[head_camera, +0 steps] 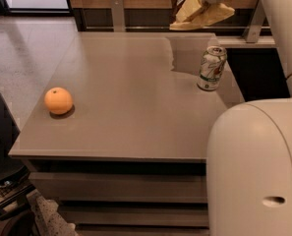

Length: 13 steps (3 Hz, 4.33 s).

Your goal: Move brown chip bag near orange

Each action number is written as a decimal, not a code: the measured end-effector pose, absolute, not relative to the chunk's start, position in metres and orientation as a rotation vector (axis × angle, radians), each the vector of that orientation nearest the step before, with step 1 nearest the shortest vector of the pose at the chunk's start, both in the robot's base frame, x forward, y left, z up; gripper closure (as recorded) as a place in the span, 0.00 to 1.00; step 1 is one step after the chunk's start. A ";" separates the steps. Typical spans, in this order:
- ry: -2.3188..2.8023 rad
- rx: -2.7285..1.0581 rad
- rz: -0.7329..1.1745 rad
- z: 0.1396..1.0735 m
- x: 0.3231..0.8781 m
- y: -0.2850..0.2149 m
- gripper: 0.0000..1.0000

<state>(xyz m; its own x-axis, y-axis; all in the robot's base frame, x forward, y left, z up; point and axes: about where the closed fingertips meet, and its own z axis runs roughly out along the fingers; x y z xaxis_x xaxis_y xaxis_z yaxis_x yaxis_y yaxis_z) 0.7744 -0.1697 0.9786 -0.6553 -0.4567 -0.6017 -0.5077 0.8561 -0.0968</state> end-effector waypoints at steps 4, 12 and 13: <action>2.356 -0.823 0.229 0.954 0.715 -0.149 1.00; 2.302 -1.347 0.317 0.943 0.571 -0.082 1.00; 2.325 -1.395 0.351 0.919 0.556 -0.072 1.00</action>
Offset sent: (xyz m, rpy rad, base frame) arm -0.1108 0.0220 -0.0244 0.1080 -0.0101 0.1642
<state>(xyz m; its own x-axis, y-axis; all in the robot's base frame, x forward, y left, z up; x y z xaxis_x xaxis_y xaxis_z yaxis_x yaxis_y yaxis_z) 0.5562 -0.0724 0.9188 -0.4190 -0.7813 -0.4626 -0.8830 0.4694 0.0071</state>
